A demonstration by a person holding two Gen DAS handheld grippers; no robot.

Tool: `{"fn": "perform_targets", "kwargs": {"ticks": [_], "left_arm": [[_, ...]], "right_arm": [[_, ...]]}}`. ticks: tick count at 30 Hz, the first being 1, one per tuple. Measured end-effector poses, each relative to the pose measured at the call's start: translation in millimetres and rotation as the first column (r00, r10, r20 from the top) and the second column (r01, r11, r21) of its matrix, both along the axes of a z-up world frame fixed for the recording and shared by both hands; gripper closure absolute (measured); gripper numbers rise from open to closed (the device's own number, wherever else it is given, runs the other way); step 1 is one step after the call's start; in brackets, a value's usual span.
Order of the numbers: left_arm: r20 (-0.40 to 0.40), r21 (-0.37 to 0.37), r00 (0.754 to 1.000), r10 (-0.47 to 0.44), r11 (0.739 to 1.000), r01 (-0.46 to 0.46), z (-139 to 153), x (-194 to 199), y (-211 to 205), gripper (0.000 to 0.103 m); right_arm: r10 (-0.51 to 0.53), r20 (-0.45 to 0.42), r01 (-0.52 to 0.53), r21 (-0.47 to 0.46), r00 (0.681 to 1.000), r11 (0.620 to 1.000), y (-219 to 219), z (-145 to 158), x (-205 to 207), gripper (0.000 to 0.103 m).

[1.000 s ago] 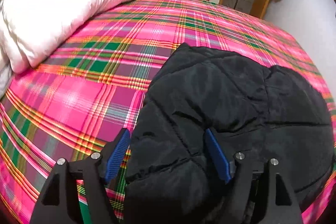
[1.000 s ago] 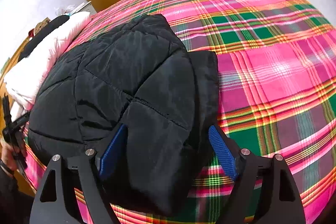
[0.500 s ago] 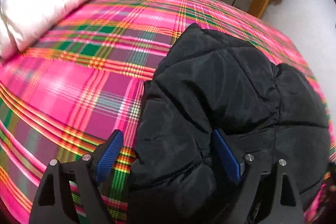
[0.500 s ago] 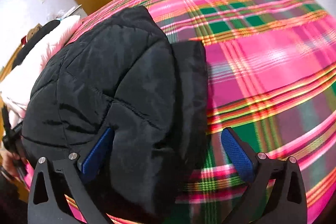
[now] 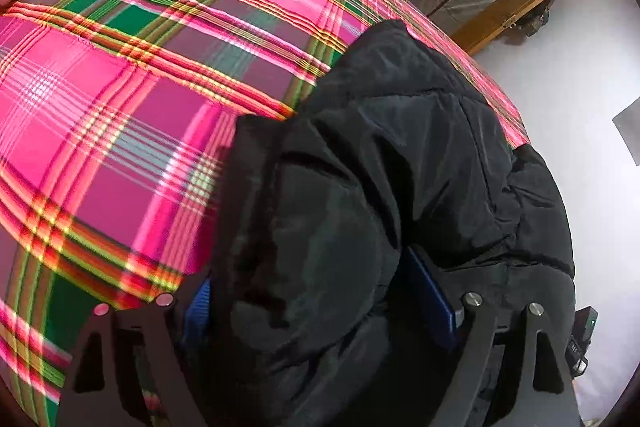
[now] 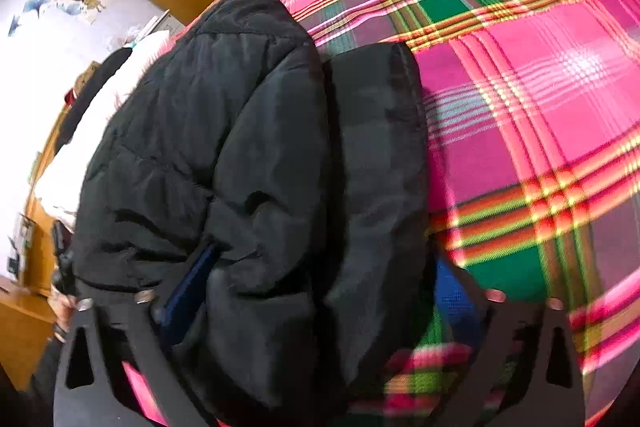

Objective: Fold large clothes
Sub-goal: 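Slide both tools under the bundle edge and lift it upward, then hold the lifted bundle with both tools and fold it over onto itself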

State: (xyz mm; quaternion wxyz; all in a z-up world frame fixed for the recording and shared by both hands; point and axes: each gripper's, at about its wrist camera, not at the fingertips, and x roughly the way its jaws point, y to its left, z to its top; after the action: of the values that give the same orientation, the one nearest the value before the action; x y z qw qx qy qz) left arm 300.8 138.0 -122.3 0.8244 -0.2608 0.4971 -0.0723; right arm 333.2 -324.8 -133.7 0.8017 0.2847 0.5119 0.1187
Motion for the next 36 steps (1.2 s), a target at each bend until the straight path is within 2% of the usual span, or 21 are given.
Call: {"fn": "perform_targets", "kwargs": {"ticks": [3, 7, 9, 20, 23, 27, 29, 32, 36], "left_arm": [[0.008, 0.031, 0.999, -0.036, 0.999, 0.036, 5, -2, -8, 0.016], [0.007, -0.008, 1.000, -0.020, 1.000, 0.021, -2, 3, -5, 0.013], [0.008, -0.005, 1.000, -0.015, 1.000, 0.015, -2, 7, -6, 0.011], [0.012, 0.125, 1.000, -0.011, 0.992, 0.010, 7, 19, -33, 0.010], [0.010, 0.110, 1.000, -0.016, 0.994, 0.015, 4, 22, -33, 0.010], [0.001, 0.046, 0.999, -0.033, 0.998, 0.032, -3, 24, -21, 0.010], [0.004, 0.038, 0.999, -0.046, 0.998, 0.046, -4, 26, -20, 0.012], [0.017, 0.039, 0.998, -0.059, 0.998, 0.059, -1, 27, -20, 0.021], [0.039, 0.049, 0.997, -0.068, 0.997, 0.066, 8, 23, -23, 0.040]], "right_arm": [[0.004, 0.005, -0.004, -0.008, 1.000, 1.000, 2, 2, -4, 0.027], [0.003, 0.002, -0.003, 0.045, 1.000, 0.999, -2, -9, 6, 0.027], [0.008, 0.008, -0.008, 0.051, 1.000, 0.999, -3, -13, 10, 0.026], [0.021, 0.001, -0.021, 0.031, 1.000, 0.999, 8, -9, 17, 0.027], [0.023, 0.004, -0.023, 0.036, 1.000, 0.999, 15, -10, 20, 0.029], [0.027, 0.015, -0.027, 0.044, 1.000, 0.999, 17, -11, 22, 0.034], [0.031, 0.023, -0.032, 0.049, 0.999, 0.998, 18, -11, 22, 0.038], [0.031, 0.029, -0.032, 0.059, 0.999, 0.998, 17, -10, 20, 0.041], [0.031, 0.031, -0.033, 0.071, 0.999, 0.997, 15, -11, 18, 0.042]]}}
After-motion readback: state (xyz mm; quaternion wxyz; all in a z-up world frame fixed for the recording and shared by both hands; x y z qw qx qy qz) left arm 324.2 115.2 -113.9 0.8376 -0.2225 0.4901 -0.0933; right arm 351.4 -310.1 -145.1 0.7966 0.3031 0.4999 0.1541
